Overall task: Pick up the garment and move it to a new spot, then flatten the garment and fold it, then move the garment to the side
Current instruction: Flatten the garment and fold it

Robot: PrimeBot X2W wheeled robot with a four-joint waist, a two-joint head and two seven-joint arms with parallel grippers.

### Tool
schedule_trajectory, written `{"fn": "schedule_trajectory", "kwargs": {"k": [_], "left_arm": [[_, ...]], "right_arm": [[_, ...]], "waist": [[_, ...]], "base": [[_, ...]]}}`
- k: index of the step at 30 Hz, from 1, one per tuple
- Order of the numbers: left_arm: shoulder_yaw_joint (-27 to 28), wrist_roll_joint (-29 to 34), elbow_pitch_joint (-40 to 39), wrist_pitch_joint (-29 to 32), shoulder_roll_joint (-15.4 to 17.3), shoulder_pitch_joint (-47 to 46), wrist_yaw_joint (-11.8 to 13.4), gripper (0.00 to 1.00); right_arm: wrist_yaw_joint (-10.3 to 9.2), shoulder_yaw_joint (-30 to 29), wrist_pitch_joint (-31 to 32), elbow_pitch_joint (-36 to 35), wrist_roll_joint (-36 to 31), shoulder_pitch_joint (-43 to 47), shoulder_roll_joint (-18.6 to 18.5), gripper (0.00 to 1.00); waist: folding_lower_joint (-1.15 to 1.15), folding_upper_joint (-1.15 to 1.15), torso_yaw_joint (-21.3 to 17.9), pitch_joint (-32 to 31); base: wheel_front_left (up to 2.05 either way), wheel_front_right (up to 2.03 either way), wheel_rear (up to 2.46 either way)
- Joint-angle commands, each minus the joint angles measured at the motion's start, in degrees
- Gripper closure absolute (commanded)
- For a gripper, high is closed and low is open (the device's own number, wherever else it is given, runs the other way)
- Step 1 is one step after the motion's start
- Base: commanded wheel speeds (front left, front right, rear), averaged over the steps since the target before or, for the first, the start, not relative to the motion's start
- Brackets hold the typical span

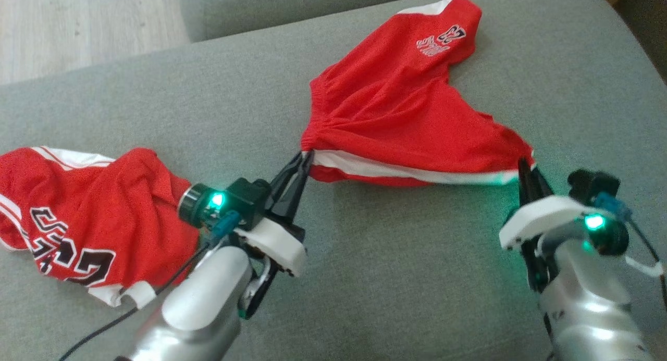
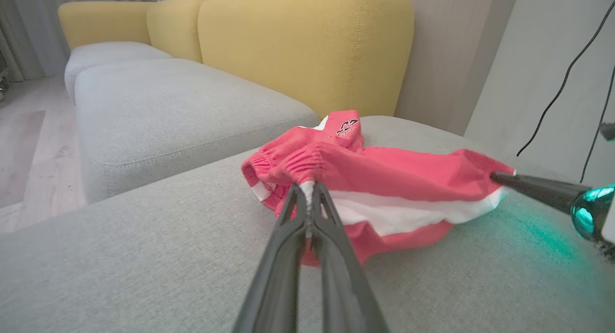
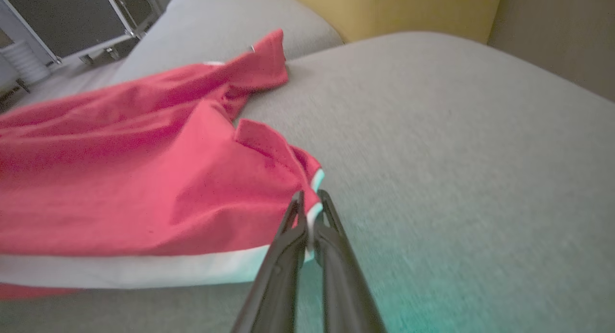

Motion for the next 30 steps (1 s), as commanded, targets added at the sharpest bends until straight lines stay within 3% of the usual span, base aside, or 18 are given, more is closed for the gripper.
{"fn": "schedule_trajectory", "kwargs": {"k": [1, 7, 17, 23, 30], "left_arm": [[2.3, -0.3, -1.5, -0.5, 1.7, -1.4, 0.6, 1.00], [3.7, 0.0, -2.6, 0.7, 5.1, -4.6, 0.4, 1.00], [7.8, -0.2, -4.7, 4.9, 10.2, -17.6, -1.2, 1.00], [10.0, -0.3, -7.2, 5.4, 12.2, -21.4, -0.1, 1.00], [10.3, -1.3, -12.3, 6.2, 13.2, -18.3, 1.5, 1.00]], "right_arm": [[-0.04, 2.0, -0.9, -2.8, 1.0, -2.2, 0.4, 1.00], [-0.04, 4.4, -0.2, -14.6, 6.4, -4.7, 0.4, 1.00], [-0.04, 5.9, 6.8, -33.8, 9.5, -12.6, 0.4, 1.00], [-0.04, 3.4, 10.6, -38.9, 3.9, -14.6, 0.4, 1.00], [-0.04, -0.4, 17.4, -41.7, -0.2, -9.3, 0.4, 1.00]], "waist": [[0.00, 0.00, 0.0, -0.5], [0.00, 0.00, 0.6, -2.9], [0.00, 0.00, 1.4, -8.6], [0.00, 0.00, 2.3, -10.5], [0.00, 0.00, 3.6, -11.2]], "base": [[0.00, 0.00, 0.00], [0.00, 0.00, 0.00], [0.00, 0.00, 0.00], [0.00, 0.00, 0.00], [0.00, 0.00, 0.00]]}}
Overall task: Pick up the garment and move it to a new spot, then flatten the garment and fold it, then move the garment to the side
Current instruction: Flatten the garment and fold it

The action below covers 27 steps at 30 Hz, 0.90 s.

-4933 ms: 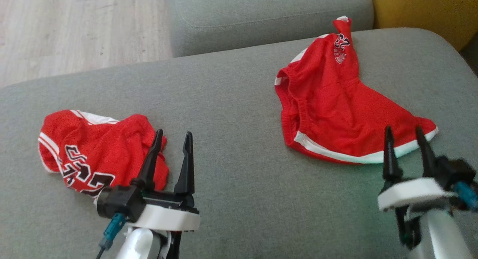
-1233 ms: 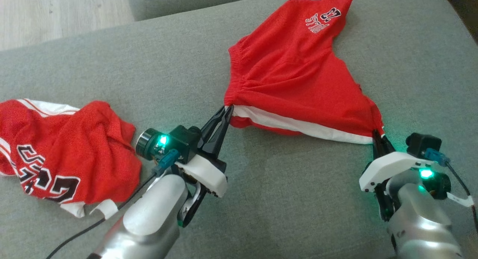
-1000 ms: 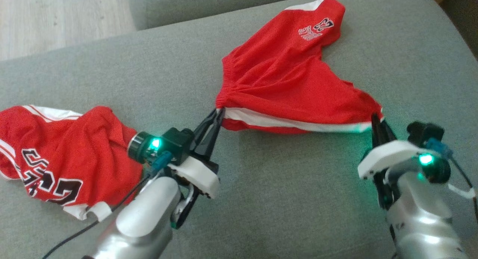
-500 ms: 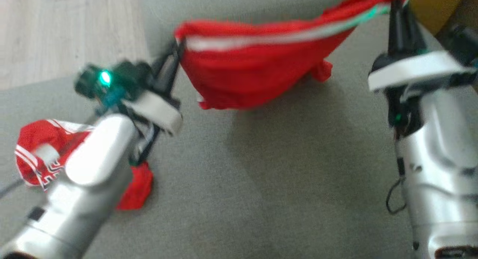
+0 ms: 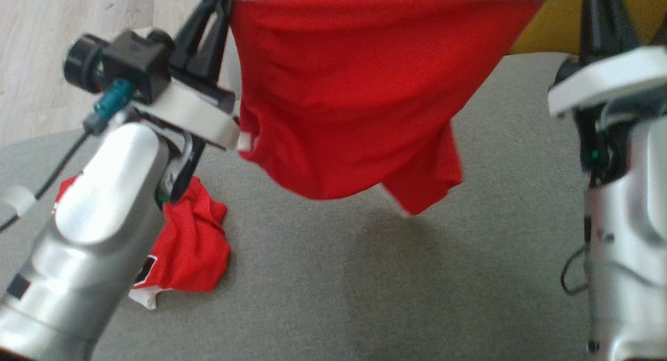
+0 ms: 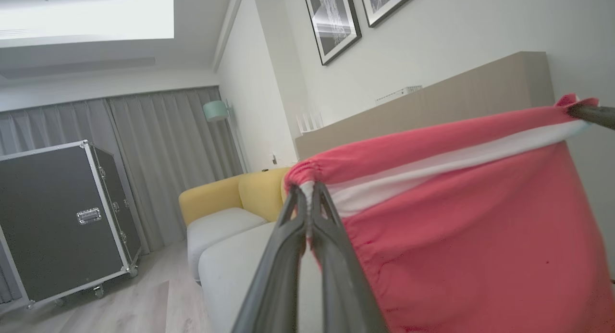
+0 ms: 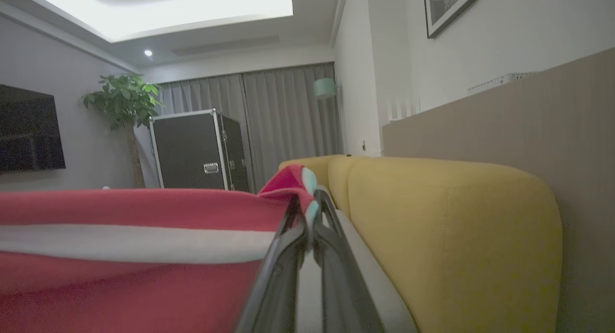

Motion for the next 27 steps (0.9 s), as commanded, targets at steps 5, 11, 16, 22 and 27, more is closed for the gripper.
{"fn": "schedule_trajectory", "kwargs": {"k": [5, 11, 16, 22, 27], "left_arm": [[1.7, -1.0, -5.3, 2.6, 3.5, 1.1, 0.6, 1.00], [1.9, -2.0, -7.8, 5.4, 4.8, 0.8, 0.5, 1.00], [2.8, -3.2, -5.3, 7.8, 5.9, -4.3, -1.7, 1.00], [3.9, -2.4, 5.2, 8.2, 6.2, -16.6, -5.3, 1.00], [6.1, -0.3, 14.1, 1.0, 3.3, -28.9, -4.9, 1.00]], "right_arm": [[-0.04, -0.6, 3.8, -4.7, -1.5, 2.6, 0.6, 1.00], [-0.04, 0.1, 7.3, -7.2, -1.7, 1.8, 0.6, 1.00], [-0.04, 1.9, 10.2, -3.8, -0.5, -5.3, 0.6, 1.00], [-0.04, 1.9, 7.3, 10.7, 2.4, -23.0, 0.6, 1.00], [-0.04, -4.0, -4.8, 24.5, 0.2, -37.8, 0.6, 1.00]], "waist": [[0.01, 0.00, 0.8, 0.8], [0.01, 0.00, 0.3, 4.4], [0.01, 0.00, -0.9, 11.1], [0.01, 0.00, -3.4, 19.4], [0.01, 0.00, -3.9, 23.2]], "base": [[0.00, 0.00, 0.00], [0.00, 0.00, 0.00], [0.00, 0.00, 0.00], [0.00, 0.00, 0.00], [0.00, 0.00, 0.00]]}}
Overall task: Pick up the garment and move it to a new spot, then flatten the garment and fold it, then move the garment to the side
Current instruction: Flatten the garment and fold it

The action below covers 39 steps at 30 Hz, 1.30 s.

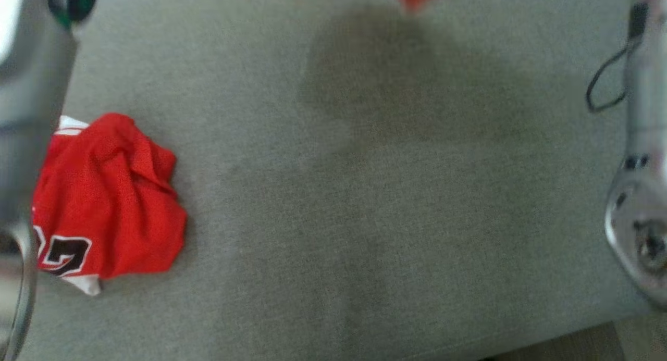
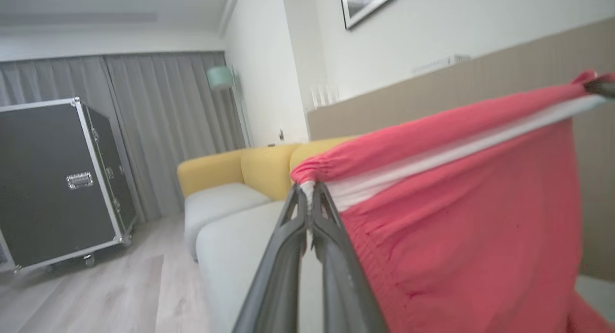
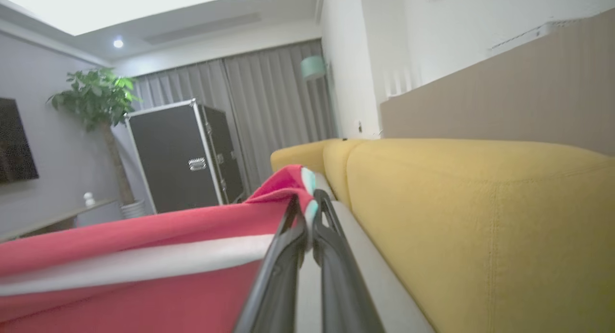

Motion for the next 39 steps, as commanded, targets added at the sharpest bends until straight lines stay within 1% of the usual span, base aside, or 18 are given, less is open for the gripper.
{"fn": "schedule_trajectory", "kwargs": {"k": [1, 4, 5, 7, 9, 12, 14, 15, 17, 21, 23, 25, 28, 33, 39], "left_arm": [[3.3, 0.4, 0.7, -1.9, 1.8, -4.6, 0.8, 1.00], [3.0, 0.8, 5.0, -6.2, -0.8, -7.9, 0.0, 1.00], [2.3, 0.6, 7.5, -7.8, -2.2, -8.3, -1.0, 1.00], [1.6, 0.1, 9.4, -8.9, -3.1, -7.4, -1.9, 1.00], [0.7, -0.4, 11.0, -9.7, -3.9, -5.4, -2.6, 1.00], [-0.9, -1.4, 12.9, -10.2, -4.7, -0.5, -3.2, 1.00], [-2.8, -1.7, 13.6, -10.4, -4.7, 3.7, -3.4, 1.00], [-2.8, -1.7, 13.6, -10.4, -4.7, 3.7, -3.4, 1.00], [-5.5, -2.3, 13.1, -10.5, -4.5, 8.1, -3.4, 1.00], [-10.0, -4.4, 9.8, -10.5, -2.8, 16.2, -3.4, 1.00], [-11.6, -4.8, 7.6, -10.5, -1.9, 19.6, -3.4, 1.00], [-13.2, -4.2, 5.7, -10.5, -1.0, 22.5, -3.4, 1.00], [-14.9, -2.5, 3.4, -10.5, -0.2, 26.2, -3.4, 1.00], [-14.0, -1.1, 0.7, -10.5, -0.9, 31.0, -3.1, 1.00], [-12.8, 1.2, -2.0, -10.5, -2.1, 35.7, -2.3, 1.00]], "right_arm": [[-0.05, -1.7, -3.0, 0.6, -0.7, -3.1, 0.1, 1.00], [-0.05, -4.5, -9.1, 7.3, -1.3, -6.9, 0.1, 1.00], [-0.05, -4.7, -10.7, 12.0, -1.1, -7.4, 0.1, 1.00], [-0.05, -4.7, -11.3, 16.2, -1.9, -6.8, 0.1, 1.00], [-0.05, -5.7, -11.1, 20.7, -2.2, -5.4, 0.1, 1.00], [-0.05, -6.3, -8.4, 27.2, -3.0, -2.1, -0.2, 1.00], [-0.05, -6.0, -6.3, 29.4, -4.3, 0.3, -1.1, 1.00], [-0.05, -6.0, -6.3, 29.4, -4.3, 0.3, -1.1, 1.00], [-0.05, -5.9, -3.1, 30.7, -4.9, 2.7, -2.2, 1.00], [-0.05, -3.7, 5.4, 31.7, -6.4, 7.6, -4.4, 1.00], [-0.05, -2.6, 9.8, 31.9, -6.0, 9.5, -5.3, 1.00], [-0.05, -1.5, 13.9, 32.0, -5.0, 11.1, -6.1, 1.00], [-0.05, 1.2, 18.4, 32.0, -3.3, 13.2, -6.9, 1.00], [-0.05, 5.8, 22.4, 30.9, 1.7, 16.3, -7.7, 1.00], [-0.05, 12.0, 25.6, 26.1, 7.9, 22.0, -9.6, 1.00]], "waist": [[-0.03, 0.00, -1.1, 2.6], [-0.03, 0.00, -0.7, 3.2], [-0.03, 0.00, -0.6, 3.4], [-0.03, 0.00, -0.4, 3.7], [-0.03, 0.00, -0.1, 3.8], [-0.03, 0.00, 0.4, 4.0], [-0.03, 0.00, 0.7, 3.7], [-0.03, 0.00, 0.7, 3.7], [-0.03, 0.00, 1.1, 3.2], [-0.03, 0.00, 1.9, 1.5], [-0.03, 0.00, 2.2, 0.4], [-0.03, 0.00, 2.4, -0.7], [-0.03, 0.00, 2.5, -2.8], [-0.03, 0.00, 2.4, -6.0], [-0.03, 0.00, 2.3, -10.2]], "base": [[0.00, 0.00, 0.00], [0.00, 0.00, 0.00], [0.00, 0.00, 0.00], [0.00, 0.00, 0.00], [0.00, 0.00, 0.00], [0.00, 0.00, 0.00], [0.00, 0.00, 0.00], [0.00, 0.00, 0.00], [0.00, 0.00, 0.00], [0.00, 0.00, 0.00], [0.00, 0.00, 0.00], [0.00, 0.00, 0.00], [0.00, 0.00, 0.00], [0.00, 0.00, 0.00], [0.00, 0.00, 0.00]]}}
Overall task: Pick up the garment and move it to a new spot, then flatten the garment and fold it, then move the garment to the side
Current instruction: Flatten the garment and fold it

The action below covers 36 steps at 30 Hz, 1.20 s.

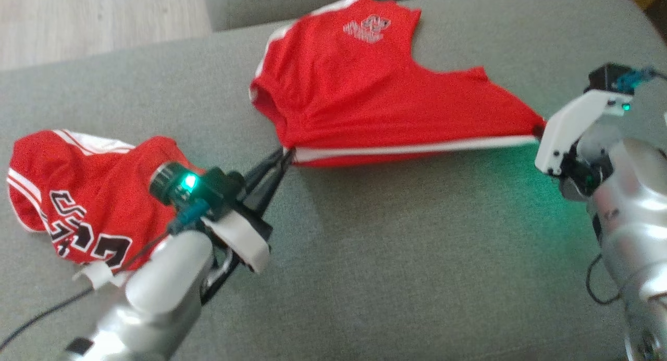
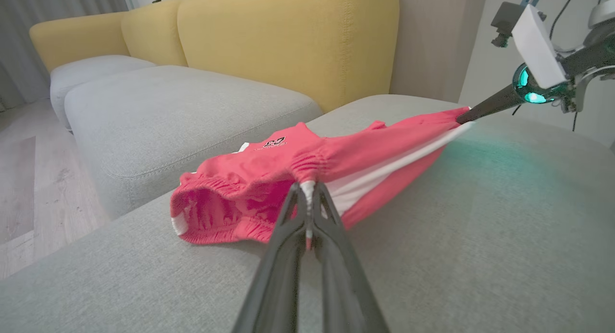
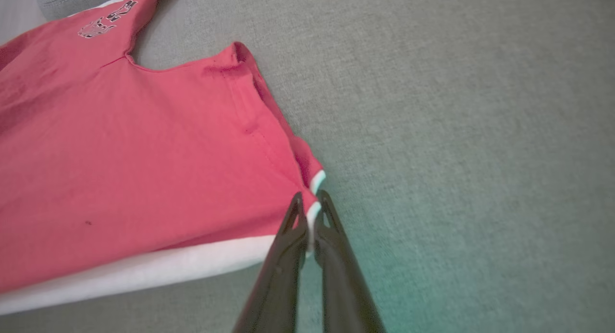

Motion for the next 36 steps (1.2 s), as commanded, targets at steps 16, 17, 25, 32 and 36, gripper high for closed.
{"fn": "schedule_trajectory", "kwargs": {"k": [16, 17, 25, 32, 36], "left_arm": [[-0.2, 2.4, -6.7, -0.5, -0.9, 12.8, 1.5, 1.00], [-0.6, 2.4, -7.4, -0.1, -0.9, 13.4, 1.6, 1.00], [-1.4, 1.5, -13.8, 2.5, -0.6, 15.9, 3.2, 1.00], [1.1, 0.7, -15.6, 3.6, -0.6, 12.7, 5.3, 1.00], [2.3, 0.3, -15.4, 3.9, -1.1, 9.9, 5.6, 1.00]], "right_arm": [[-0.05, 11.0, 10.2, -21.5, 15.8, 19.0, -13.2, 1.00], [-0.05, 11.1, 11.0, -22.9, 16.3, 20.3, -14.0, 1.00], [-0.05, 7.6, 13.8, -33.7, 17.4, 26.5, -17.0, 1.00], [-0.05, 2.2, 15.4, -39.8, 13.0, 26.0, -14.2, 1.00], [-0.05, -0.5, 16.6, -41.9, 9.8, 22.7, -12.0, 1.00]], "waist": [[0.01, 0.00, -1.1, -10.3], [0.01, 0.00, -1.1, -10.4], [0.01, 0.00, -0.7, -10.5], [0.01, 0.00, 1.1, -7.6], [0.01, 0.00, 2.6, -4.7]], "base": [[0.00, 0.00, 0.00], [0.00, 0.00, 0.00], [0.00, 0.00, 0.00], [0.00, 0.00, 0.00], [0.00, 0.00, 0.00]]}}
